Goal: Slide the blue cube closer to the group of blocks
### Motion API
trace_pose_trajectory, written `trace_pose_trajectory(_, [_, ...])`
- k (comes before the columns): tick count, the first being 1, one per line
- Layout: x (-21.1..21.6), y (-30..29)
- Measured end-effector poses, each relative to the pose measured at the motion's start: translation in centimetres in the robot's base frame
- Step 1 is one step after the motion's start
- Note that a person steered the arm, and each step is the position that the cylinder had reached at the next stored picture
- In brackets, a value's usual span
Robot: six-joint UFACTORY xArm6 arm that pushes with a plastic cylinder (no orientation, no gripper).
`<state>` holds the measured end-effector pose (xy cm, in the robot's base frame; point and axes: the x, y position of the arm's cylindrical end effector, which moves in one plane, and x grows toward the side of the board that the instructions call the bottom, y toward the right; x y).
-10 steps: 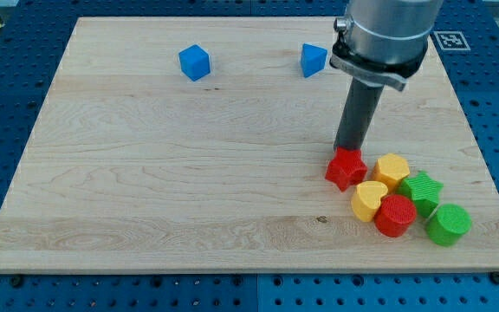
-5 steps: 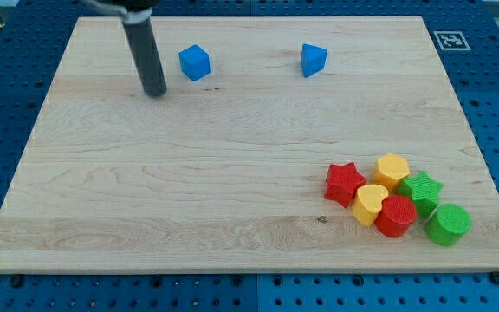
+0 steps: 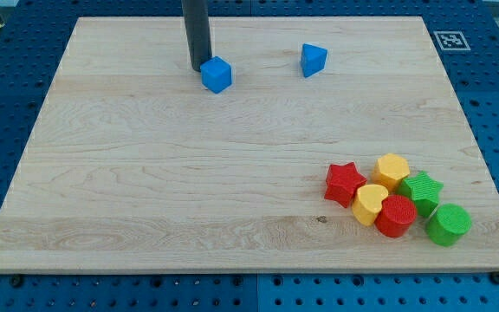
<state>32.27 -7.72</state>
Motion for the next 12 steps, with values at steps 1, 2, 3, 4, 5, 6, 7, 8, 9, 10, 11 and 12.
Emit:
trace_pose_trajectory(1, [2.9, 0.7])
trace_pose_trajectory(2, [4.5, 3.7])
trace_pose_trajectory(3, [5.9, 7.6])
trace_pose_trajectory(4, [7.3, 11.1])
trace_pose_trajectory(5, [8.0, 15.1])
trace_pose_trajectory(6, [8.0, 18.8])
trace_pose_trajectory(7, [8.2, 21.6])
trace_pose_trajectory(8, [8.8, 24.2])
trace_pose_trajectory(9, [9.9, 24.5])
trace_pose_trajectory(10, [11.3, 23.9])
trace_pose_trajectory(11, [11.5, 22.9])
trace_pose_trajectory(12, [11.7, 19.6])
